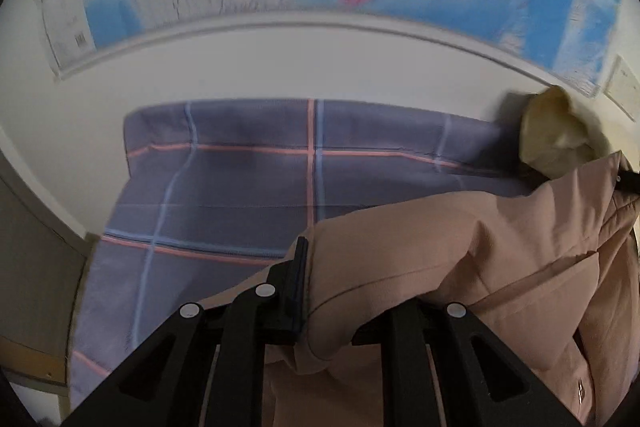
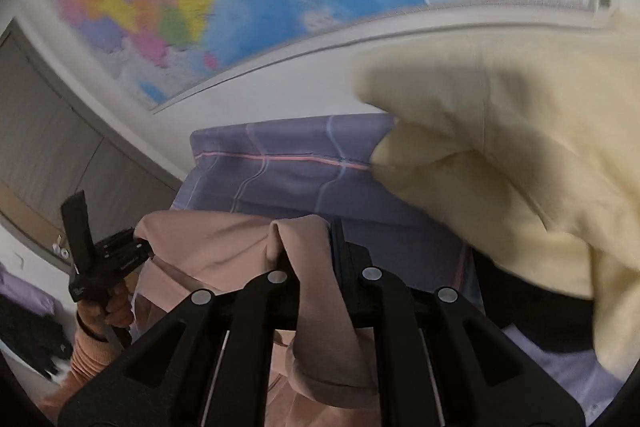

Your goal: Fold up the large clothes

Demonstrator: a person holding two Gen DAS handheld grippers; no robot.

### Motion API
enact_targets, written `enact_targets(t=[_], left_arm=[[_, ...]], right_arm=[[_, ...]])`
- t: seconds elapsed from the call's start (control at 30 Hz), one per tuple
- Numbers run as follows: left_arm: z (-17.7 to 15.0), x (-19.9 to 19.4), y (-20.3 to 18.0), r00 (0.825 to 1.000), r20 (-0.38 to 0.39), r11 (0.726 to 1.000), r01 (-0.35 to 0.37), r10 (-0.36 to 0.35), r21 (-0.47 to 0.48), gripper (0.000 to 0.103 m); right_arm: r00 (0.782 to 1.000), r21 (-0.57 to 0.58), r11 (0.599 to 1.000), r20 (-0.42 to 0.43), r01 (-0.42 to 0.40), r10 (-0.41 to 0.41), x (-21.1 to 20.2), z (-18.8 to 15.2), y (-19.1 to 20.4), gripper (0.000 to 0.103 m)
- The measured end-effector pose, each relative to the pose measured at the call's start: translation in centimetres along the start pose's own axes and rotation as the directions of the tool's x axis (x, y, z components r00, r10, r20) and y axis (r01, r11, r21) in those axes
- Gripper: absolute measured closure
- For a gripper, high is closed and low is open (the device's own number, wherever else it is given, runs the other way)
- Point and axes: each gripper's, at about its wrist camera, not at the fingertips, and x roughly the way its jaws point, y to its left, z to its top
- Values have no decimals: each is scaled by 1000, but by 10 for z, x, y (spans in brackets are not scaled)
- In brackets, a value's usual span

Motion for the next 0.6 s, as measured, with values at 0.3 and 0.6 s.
enact_targets(t=[0.3, 0.6], left_arm=[[15, 9, 0, 1000, 1, 1000, 21, -21, 23, 46], [4, -3, -61, 994, 98, 957, 11, -41, 289, 26]], right_arm=[[972, -76, 969, 32, 235, -233, -7, 7, -4, 37], [948, -474, 826, 74, 306, -309, 1, -51, 95, 31]])
